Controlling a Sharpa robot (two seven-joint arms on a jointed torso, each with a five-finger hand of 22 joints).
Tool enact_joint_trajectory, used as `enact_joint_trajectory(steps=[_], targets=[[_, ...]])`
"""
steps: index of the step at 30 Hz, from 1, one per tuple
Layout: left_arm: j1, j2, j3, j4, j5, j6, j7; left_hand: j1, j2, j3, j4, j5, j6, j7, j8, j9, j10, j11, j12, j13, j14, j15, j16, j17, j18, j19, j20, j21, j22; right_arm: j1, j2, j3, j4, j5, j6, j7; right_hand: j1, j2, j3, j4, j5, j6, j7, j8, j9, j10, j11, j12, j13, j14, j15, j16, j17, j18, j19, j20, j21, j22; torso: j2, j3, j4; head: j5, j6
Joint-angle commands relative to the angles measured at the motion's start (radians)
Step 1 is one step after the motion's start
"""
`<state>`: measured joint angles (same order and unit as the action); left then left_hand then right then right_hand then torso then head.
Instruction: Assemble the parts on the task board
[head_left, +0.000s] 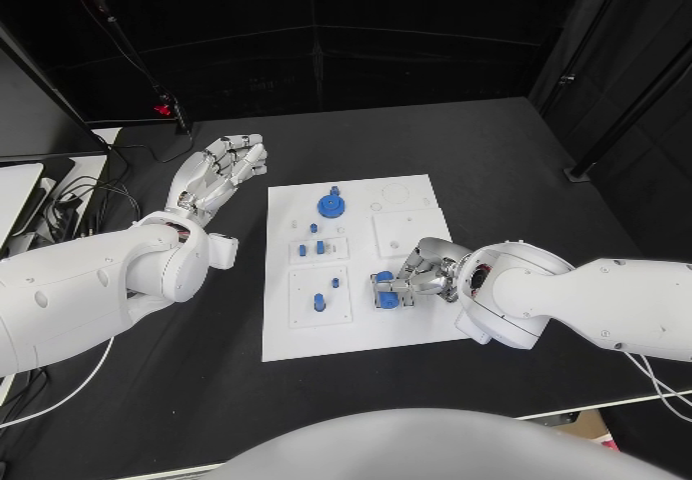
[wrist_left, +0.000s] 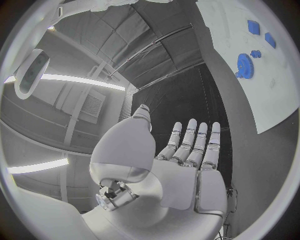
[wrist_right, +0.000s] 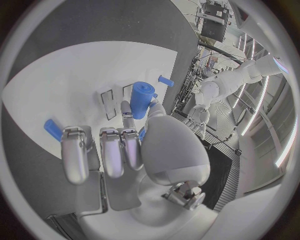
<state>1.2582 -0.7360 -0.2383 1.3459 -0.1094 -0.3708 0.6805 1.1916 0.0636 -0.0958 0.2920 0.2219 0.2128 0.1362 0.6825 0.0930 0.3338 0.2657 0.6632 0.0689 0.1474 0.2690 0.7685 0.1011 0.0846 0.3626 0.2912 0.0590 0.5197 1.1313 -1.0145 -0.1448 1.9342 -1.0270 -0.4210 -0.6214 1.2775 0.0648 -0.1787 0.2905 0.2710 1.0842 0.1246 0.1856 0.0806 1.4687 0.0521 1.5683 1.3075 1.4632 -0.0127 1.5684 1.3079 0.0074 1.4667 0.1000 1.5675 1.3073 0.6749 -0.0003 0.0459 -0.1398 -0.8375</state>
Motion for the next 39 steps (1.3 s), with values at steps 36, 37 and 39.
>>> enact_joint_trajectory(steps=[36, 37, 39], targets=[[0.002, 0.003, 0.001, 0.000, -0.001, 0.012, 0.042, -0.001, 0.015, -0.005, 0.000, 0.004, -0.005, 0.162, 0.006, -0.002, -0.006, 0.000, 0.006, -0.001, -0.007, 0.000, 0.006, -0.003, -0.006, 0.002, 0.000, 0.003, -0.001, 0.001, 0.011, 0.000, -0.019, -0.043, 0.035, -0.028, -0.060, 0.042, -0.052, -0.001, -0.092, -0.037, 0.012, -0.004, 0.008, 0.102, 0.018, 0.003, 0.263, 0.108, 0.015, 0.002, 0.263, -0.007, 0.104, 0.013, 0.003, 0.264, 0.000, -0.0002, -0.0006, 0.000, -0.005], [0.002, 0.003, 0.001, 0.000, -0.001, 0.012, 0.041, -0.001, 0.015, -0.005, 0.000, 0.004, -0.005, 0.162, 0.006, -0.002, -0.006, 0.000, 0.006, -0.001, -0.007, 0.000, 0.006, -0.003, -0.006, 0.002, 0.000, 0.003, -0.001, 0.001, 0.013, 0.000, -0.020, -0.047, 0.037, -0.030, -0.055, 0.041, -0.054, -0.002, -0.098, -0.037, 0.012, -0.003, 0.009, 0.102, 0.018, 0.003, 0.263, 0.108, 0.015, 0.002, 0.263, -0.007, 0.104, 0.013, 0.003, 0.264, 0.000, -0.0001, -0.0008, 0.000, -0.005], [0.001, 0.003, 0.001, 0.000, -0.001, 0.012, 0.041, -0.001, 0.015, -0.005, 0.000, 0.004, -0.005, 0.162, 0.006, -0.002, -0.006, 0.000, 0.006, -0.001, -0.007, 0.000, 0.006, -0.003, -0.006, 0.002, 0.000, 0.003, -0.001, 0.001, 0.015, 0.000, -0.023, -0.056, 0.039, -0.035, -0.048, 0.042, -0.056, -0.001, -0.111, -0.036, 0.012, -0.001, 0.010, 0.102, 0.018, 0.003, 0.263, 0.108, 0.015, 0.002, 0.263, -0.007, 0.104, 0.013, 0.003, 0.264, -0.001, 0.0002, -0.0009, 0.000, -0.005]])
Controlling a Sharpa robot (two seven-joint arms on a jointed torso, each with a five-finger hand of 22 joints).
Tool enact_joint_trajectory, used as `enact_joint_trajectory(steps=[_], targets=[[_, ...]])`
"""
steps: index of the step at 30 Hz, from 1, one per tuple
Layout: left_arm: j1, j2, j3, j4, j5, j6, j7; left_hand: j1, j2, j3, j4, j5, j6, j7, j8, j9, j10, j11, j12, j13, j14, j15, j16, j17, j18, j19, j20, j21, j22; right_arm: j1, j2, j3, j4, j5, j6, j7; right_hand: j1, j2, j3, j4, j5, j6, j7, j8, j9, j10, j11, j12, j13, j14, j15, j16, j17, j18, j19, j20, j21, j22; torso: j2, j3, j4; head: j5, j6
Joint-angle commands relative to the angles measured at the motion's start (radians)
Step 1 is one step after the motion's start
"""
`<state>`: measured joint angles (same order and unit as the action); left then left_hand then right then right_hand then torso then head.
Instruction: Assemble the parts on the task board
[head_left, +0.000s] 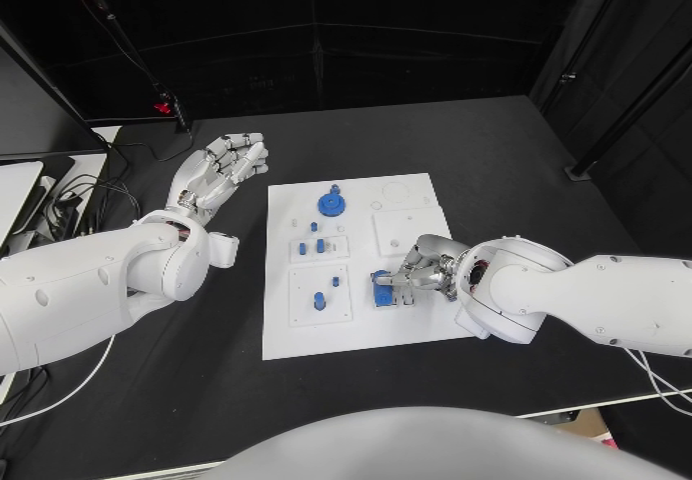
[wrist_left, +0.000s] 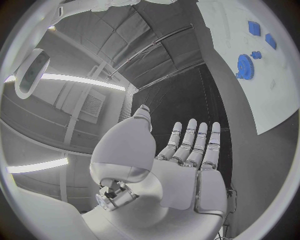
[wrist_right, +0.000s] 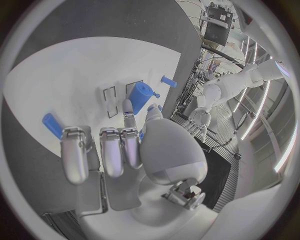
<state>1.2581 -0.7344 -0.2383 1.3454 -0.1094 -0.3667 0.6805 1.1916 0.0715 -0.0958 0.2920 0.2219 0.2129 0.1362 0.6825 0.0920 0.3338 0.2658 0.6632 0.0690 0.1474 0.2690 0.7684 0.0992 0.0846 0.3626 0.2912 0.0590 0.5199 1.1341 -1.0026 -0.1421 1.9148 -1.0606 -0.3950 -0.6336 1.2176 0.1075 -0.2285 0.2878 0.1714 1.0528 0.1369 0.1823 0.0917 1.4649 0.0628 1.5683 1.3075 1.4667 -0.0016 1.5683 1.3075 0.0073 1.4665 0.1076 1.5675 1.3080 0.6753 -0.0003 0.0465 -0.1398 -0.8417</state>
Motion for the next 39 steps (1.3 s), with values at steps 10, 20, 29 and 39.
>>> enact_joint_trajectory(steps=[10, 20, 29, 39], targets=[[0.001, -0.003, 0.001, 0.001, -0.001, 0.012, 0.036, -0.001, 0.007, -0.005, 0.000, 0.004, -0.005, 0.162, 0.007, -0.001, -0.006, 0.000, 0.006, -0.001, -0.007, 0.000, 0.006, -0.001, -0.006, 0.002, 0.000, 0.003, -0.001, -0.002, -0.026, -0.002, 0.018, -0.105, -0.039, -0.014, -0.020, 0.000, -0.048, 0.003, -0.101, 0.069, -0.034, 0.066, 0.039, 0.106, -0.021, 0.003, 0.263, 0.104, -0.015, 0.002, 0.263, -0.007, 0.104, -0.010, 0.003, 0.263, -0.001, 0.0002, -0.0031, 0.005, 0.001], [-0.003, -0.002, 0.001, -0.001, -0.001, 0.015, 0.035, 0.000, 0.009, -0.007, 0.000, 0.005, -0.006, 0.162, 0.008, -0.002, -0.006, 0.000, 0.007, -0.001, -0.007, 0.000, 0.007, -0.002, -0.006, 0.001, 0.000, 0.003, -0.003, -0.002, -0.066, -0.002, 0.059, -0.208, -0.052, 0.047, -0.087, -0.218, 0.043, 0.010, -0.123, 0.076, -0.074, 0.215, 0.157, 0.106, -0.060, 0.003, 0.263, 0.104, -0.050, 0.002, 0.263, -0.007, 0.104, -0.045, 0.003, 0.263, 0.000, 0.0005, -0.0013, -0.001, -0.002], [-0.005, -0.001, 0.001, -0.002, -0.001, 0.016, 0.035, 0.000, 0.009, -0.007, 0.000, 0.005, -0.006, 0.162, 0.008, -0.002, -0.006, 0.000, 0.007, -0.001, -0.007, 0.000, 0.007, -0.002, -0.006, 0.001, 0.000, 0.003, -0.003, -0.002, -0.051, -0.003, 0.058, -0.218, 0.012, 0.061, -0.115, -0.287, 0.071, 0.009, -0.122, 0.021, -0.082, 0.307, 0.244, 0.106, -0.068, 0.003, 0.263, 0.104, -0.060, 0.002, 0.263, -0.007, 0.104, -0.056, 0.003, 0.263, 0.000, -0.0001, -0.0007, -0.003, -0.003], [-0.005, -0.001, 0.001, -0.001, -0.001, 0.016, 0.035, 0.000, 0.009, -0.007, 0.000, 0.005, -0.006, 0.162, 0.008, -0.002, -0.006, 0.000, 0.007, -0.001, -0.007, 0.000, 0.007, -0.002, -0.006, 0.001, 0.000, 0.003, -0.003, -0.002, -0.020, -0.003, 0.029, -0.242, 0.048, 0.020, -0.018, -0.163, 0.142, -0.001, -0.121, -0.020, -0.086, 0.364, 0.303, 0.106, -0.073, 0.003, 0.263, 0.104, -0.064, 0.002, 0.263, -0.007, 0.104, -0.060, 0.003, 0.263, -0.001, 0.0002, 0.0003, -0.004, -0.003]])
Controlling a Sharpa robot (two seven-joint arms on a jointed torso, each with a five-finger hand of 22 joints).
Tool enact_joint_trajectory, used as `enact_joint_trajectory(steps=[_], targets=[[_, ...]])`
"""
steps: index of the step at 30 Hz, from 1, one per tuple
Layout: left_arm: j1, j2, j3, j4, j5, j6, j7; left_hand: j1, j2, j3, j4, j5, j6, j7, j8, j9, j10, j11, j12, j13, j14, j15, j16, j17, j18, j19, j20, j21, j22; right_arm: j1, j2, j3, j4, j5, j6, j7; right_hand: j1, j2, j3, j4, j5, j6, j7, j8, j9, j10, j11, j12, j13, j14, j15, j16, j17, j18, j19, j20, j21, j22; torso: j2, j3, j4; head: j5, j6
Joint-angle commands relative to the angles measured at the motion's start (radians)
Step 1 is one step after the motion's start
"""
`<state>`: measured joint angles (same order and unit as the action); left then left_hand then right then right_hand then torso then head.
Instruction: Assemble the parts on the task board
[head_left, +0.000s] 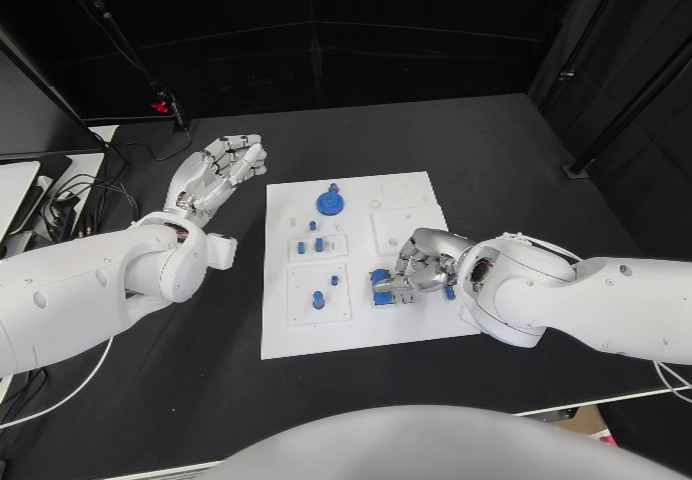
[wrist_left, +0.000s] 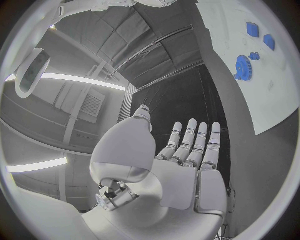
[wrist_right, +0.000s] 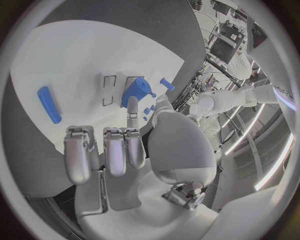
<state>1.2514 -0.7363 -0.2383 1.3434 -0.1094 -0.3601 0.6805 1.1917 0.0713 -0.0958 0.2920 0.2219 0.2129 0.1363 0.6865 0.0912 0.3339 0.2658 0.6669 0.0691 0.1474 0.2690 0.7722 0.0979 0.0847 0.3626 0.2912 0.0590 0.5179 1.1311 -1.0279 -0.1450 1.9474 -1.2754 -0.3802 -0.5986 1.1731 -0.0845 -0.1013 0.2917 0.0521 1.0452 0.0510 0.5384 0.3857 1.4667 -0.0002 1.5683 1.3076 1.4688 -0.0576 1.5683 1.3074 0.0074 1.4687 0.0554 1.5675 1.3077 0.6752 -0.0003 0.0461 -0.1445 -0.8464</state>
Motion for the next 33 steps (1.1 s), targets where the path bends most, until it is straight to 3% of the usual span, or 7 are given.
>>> enact_joint_trajectory(steps=[1, 4, 8, 20, 33], targets=[[0.001, 0.001, 0.001, 0.001, -0.001, 0.009, 0.035, 0.000, 0.009, -0.007, 0.000, 0.005, -0.006, 0.162, 0.004, -0.001, -0.006, 0.000, 0.003, -0.002, -0.007, 0.000, 0.003, -0.001, -0.006, 0.001, 0.000, 0.003, -0.001, 0.001, 0.009, 0.000, -0.007, -0.029, 0.035, -0.018, 0.040, 0.035, 0.018, -0.006, -0.001, -0.017, 0.000, 0.013, 0.014, 0.104, -0.009, 0.003, 0.263, 0.102, -0.008, 0.002, 0.263, -0.007, 0.102, -0.008, 0.003, 0.263, -0.001, 0.0003, 0.0006, 0.001, 0.001], [0.001, 0.001, 0.001, 0.001, -0.001, 0.010, 0.035, 0.000, 0.009, -0.007, 0.000, 0.005, -0.006, 0.162, 0.004, -0.001, -0.006, 0.000, 0.003, -0.002, -0.007, 0.000, 0.003, -0.001, -0.006, 0.001, 0.000, 0.003, -0.001, 0.001, 0.016, 0.000, -0.012, -0.038, 0.040, -0.025, 0.096, 0.053, 0.029, -0.015, 0.005, -0.034, -0.001, 0.034, 0.037, 0.104, -0.009, 0.003, 0.263, 0.102, -0.008, 0.002, 0.263, -0.007, 0.102, -0.008, 0.003, 0.263, 0.000, 0.0006, 0.0005, 0.001, 0.002], [0.001, 0.001, 0.001, 0.001, -0.001, 0.010, 0.035, 0.000, 0.009, -0.007, 0.000, 0.005, -0.006, 0.162, 0.004, -0.001, -0.006, 0.000, 0.003, -0.002, -0.007, 0.000, 0.003, -0.001, -0.006, 0.001, 0.000, 0.003, -0.001, 0.000, 0.024, 0.000, -0.020, -0.049, 0.046, -0.030, 0.133, 0.056, 0.028, -0.017, 0.013, -0.046, -0.002, 0.051, 0.056, 0.104, -0.010, 0.003, 0.263, 0.102, -0.008, 0.002, 0.263, -0.007, 0.102, -0.008, 0.003, 0.263, 0.000, 0.0002, -0.0001, 0.001, 0.001], [0.001, 0.002, 0.001, -0.001, -0.001, 0.010, 0.034, 0.000, 0.009, -0.007, 0.000, 0.005, -0.006, 0.162, 0.004, -0.001, -0.006, 0.000, 0.003, -0.002, -0.007, 0.000, 0.003, -0.001, -0.006, 0.001, 0.000, 0.003, -0.001, 0.000, 0.027, 0.000, -0.024, -0.060, 0.033, -0.024, 0.124, 0.058, 0.014, -0.001, 0.012, -0.055, 0.000, 0.065, 0.072, 0.104, -0.008, 0.003, 0.263, 0.102, -0.007, 0.002, 0.263, -0.007, 0.102, -0.007, 0.003, 0.263, 0.000, 0.0002, -0.0004, 0.002, 0.002], [0.001, 0.005, 0.001, -0.003, -0.001, 0.012, 0.033, 0.000, 0.009, -0.007, 0.000, 0.005, -0.006, 0.162, 0.004, -0.001, -0.006, 0.000, 0.003, -0.002, -0.007, 0.000, 0.003, -0.001, -0.006, 0.001, 0.000, 0.003, -0.001, -0.001, 0.012, 0.000, -0.006, -0.061, -0.008, 0.007, 0.087, 0.085, -0.007, 0.001, 0.021, -0.065, 0.000, 0.077, 0.089, 0.104, -0.008, 0.003, 0.263, 0.102, -0.007, 0.002, 0.263, -0.007, 0.102, -0.006, 0.003, 0.263, 0.000, 0.0001, -0.0013, 0.001, 0.000]])
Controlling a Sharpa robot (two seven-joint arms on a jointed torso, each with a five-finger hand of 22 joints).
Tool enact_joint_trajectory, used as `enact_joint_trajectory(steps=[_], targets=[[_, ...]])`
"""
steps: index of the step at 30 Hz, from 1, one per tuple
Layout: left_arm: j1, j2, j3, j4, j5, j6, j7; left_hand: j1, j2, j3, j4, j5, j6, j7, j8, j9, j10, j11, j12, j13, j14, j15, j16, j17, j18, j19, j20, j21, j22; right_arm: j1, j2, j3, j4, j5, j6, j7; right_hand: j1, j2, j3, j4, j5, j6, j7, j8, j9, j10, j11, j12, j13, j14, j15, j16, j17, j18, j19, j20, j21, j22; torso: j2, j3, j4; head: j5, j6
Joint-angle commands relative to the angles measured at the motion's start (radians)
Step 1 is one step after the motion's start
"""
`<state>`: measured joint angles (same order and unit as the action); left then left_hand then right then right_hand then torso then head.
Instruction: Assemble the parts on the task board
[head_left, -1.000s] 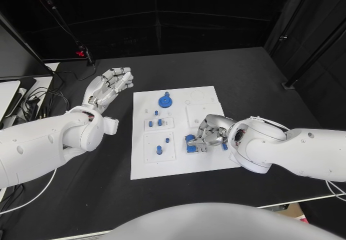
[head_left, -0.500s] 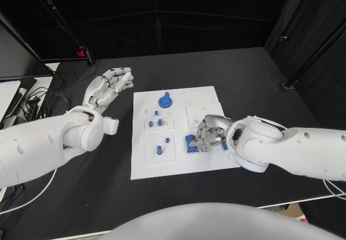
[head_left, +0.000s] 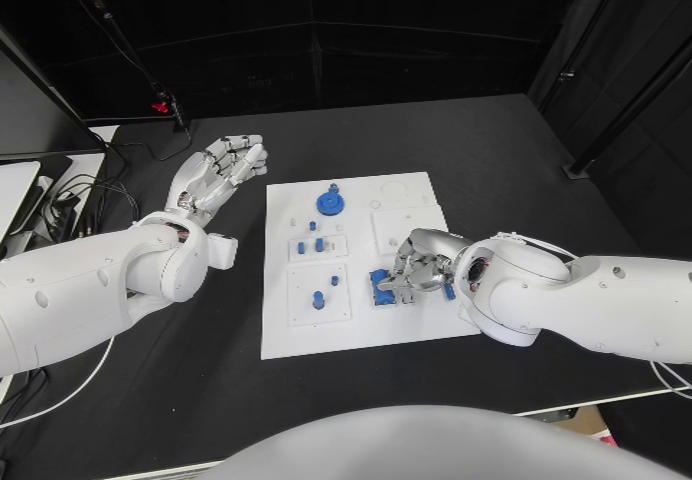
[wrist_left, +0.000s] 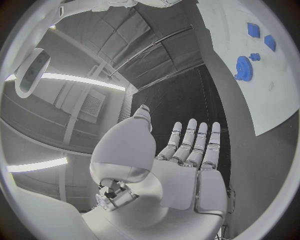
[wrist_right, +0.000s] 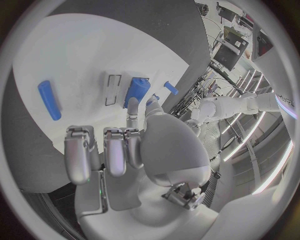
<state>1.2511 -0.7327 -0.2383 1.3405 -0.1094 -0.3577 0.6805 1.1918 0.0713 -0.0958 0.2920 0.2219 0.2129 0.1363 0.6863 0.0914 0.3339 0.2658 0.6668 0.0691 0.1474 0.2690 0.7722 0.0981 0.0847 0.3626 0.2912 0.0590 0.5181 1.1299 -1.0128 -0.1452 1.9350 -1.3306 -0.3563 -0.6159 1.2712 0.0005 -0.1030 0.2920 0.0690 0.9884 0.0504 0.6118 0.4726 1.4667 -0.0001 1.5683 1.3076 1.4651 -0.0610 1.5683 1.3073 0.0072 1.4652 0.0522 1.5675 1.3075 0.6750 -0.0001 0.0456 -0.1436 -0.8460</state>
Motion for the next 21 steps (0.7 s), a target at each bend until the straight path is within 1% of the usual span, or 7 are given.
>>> enact_joint_trajectory(steps=[1, 4, 5, 10, 13, 17, 21], targets=[[0.001, 0.002, 0.001, 0.000, -0.001, 0.010, 0.033, 0.000, 0.009, -0.007, 0.000, 0.005, -0.006, 0.162, 0.004, -0.001, -0.006, 0.000, 0.003, -0.002, -0.007, 0.000, 0.003, -0.001, -0.006, 0.001, 0.000, 0.003, -0.001, 0.000, -0.007, 0.000, 0.010, -0.005, -0.049, 0.034, -0.012, 0.002, -0.006, 0.000, 0.005, -0.009, 0.001, 0.005, 0.002, 0.104, -0.009, 0.003, 0.263, 0.106, -0.003, 0.002, 0.264, -0.007, 0.106, -0.003, 0.003, 0.263, 0.000, 0.0000, -0.0005, -0.002, 0.000], [0.001, 0.002, 0.001, -0.001, -0.001, 0.011, 0.033, 0.000, 0.009, -0.007, 0.000, 0.005, -0.006, 0.162, 0.004, -0.001, -0.006, 0.000, 0.003, -0.002, -0.007, 0.000, 0.003, -0.001, -0.006, 0.001, 0.000, 0.003, -0.001, 0.000, -0.019, 0.000, 0.014, -0.002, -0.097, 0.060, -0.014, 0.004, -0.008, 0.000, 0.007, -0.008, 0.000, 0.006, 0.004, 0.104, -0.009, 0.003, 0.263, 0.106, -0.003, 0.002, 0.264, -0.007, 0.106, -0.003, 0.003, 0.263, -0.001, 0.0004, 0.0001, -0.003, 0.001], [0.001, 0.002, 0.001, -0.001, -0.001, 0.011, 0.033, 0.000, 0.009, -0.007, 0.000, 0.005, -0.006, 0.162, 0.004, -0.001, -0.006, 0.000, 0.003, -0.002, -0.007, 0.000, 0.003, -0.001, -0.006, 0.001, 0.000, 0.003, -0.001, 0.000, -0.021, 0.000, 0.014, -0.002, -0.101, 0.062, -0.014, 0.004, -0.008, 0.000, 0.007, -0.008, 0.000, 0.006, 0.004, 0.104, -0.009, 0.003, 0.263, 0.106, -0.003, 0.002, 0.264, -0.007, 0.106, -0.003, 0.003, 0.263, -0.001, 0.0004, 0.0001, -0.003, 0.001], [-0.001, 0.000, 0.001, 0.000, -0.001, 0.011, 0.034, 0.000, 0.009, -0.007, 0.000, 0.005, -0.006, 0.162, 0.004, -0.001, -0.006, 0.000, 0.003, -0.002, -0.007, 0.000, 0.003, -0.001, -0.006, 0.001, 0.000, 0.003, -0.001, 0.000, -0.057, 0.000, 0.020, 0.029, -0.194, 0.131, -0.022, 0.002, -0.022, 0.000, 0.024, -0.018, 0.001, 0.005, 0.008, 0.104, -0.009, 0.003, 0.263, 0.106, -0.004, 0.002, 0.264, -0.007, 0.106, -0.004, 0.003, 0.263, -0.001, -0.0001, 0.0001, -0.006, 0.003], [-0.001, -0.001, 0.001, -0.001, -0.001, 0.011, 0.034, 0.000, 0.009, -0.007, 0.000, 0.005, -0.006, 0.162, 0.004, -0.001, -0.006, 0.000, 0.003, -0.002, -0.007, 0.000, 0.003, -0.001, -0.006, 0.001, 0.000, 0.003, -0.001, 0.000, -0.077, 0.000, 0.020, 0.050, -0.213, 0.166, -0.025, -0.011, -0.033, 0.000, 0.025, -0.024, 0.003, 0.005, 0.011, 0.104, -0.008, 0.003, 0.263, 0.106, -0.004, 0.002, 0.264, -0.007, 0.106, -0.004, 0.003, 0.263, -0.002, -0.0007, -0.0001, -0.007, 0.004], [-0.002, -0.001, 0.001, -0.004, -0.001, 0.010, 0.034, 0.000, 0.009, -0.007, 0.000, 0.005, -0.006, 0.162, 0.004, -0.001, -0.006, 0.000, 0.003, -0.002, -0.007, 0.000, 0.003, -0.001, -0.006, 0.001, 0.000, 0.003, -0.001, -0.001, -0.076, -0.001, 0.016, 0.063, -0.171, 0.180, -0.028, -0.061, -0.040, 0.002, -0.005, -0.023, 0.003, 0.011, 0.019, 0.104, -0.007, 0.003, 0.263, 0.106, 0.000, 0.002, 0.264, -0.007, 0.106, -0.001, 0.003, 0.263, -0.002, -0.0023, -0.0031, -0.010, 0.002], [-0.003, 0.001, 0.001, -0.004, -0.001, 0.012, 0.034, 0.002, 0.012, -0.009, -0.001, 0.005, -0.008, 0.162, 0.005, -0.003, -0.007, 0.000, 0.006, -0.002, -0.008, 0.000, 0.005, -0.003, -0.006, 0.001, 0.000, 0.003, -0.002, -0.010, -0.060, -0.001, 0.014, 0.057, -0.104, 0.170, -0.049, -0.134, -0.030, 0.006, -0.018, -0.008, -0.001, 0.019, 0.026, 0.104, -0.011, 0.003, 0.263, 0.106, -0.002, 0.002, 0.264, -0.007, 0.106, -0.002, 0.003, 0.263, 0.000, 0.0007, 0.0020, -0.015, 0.004]])
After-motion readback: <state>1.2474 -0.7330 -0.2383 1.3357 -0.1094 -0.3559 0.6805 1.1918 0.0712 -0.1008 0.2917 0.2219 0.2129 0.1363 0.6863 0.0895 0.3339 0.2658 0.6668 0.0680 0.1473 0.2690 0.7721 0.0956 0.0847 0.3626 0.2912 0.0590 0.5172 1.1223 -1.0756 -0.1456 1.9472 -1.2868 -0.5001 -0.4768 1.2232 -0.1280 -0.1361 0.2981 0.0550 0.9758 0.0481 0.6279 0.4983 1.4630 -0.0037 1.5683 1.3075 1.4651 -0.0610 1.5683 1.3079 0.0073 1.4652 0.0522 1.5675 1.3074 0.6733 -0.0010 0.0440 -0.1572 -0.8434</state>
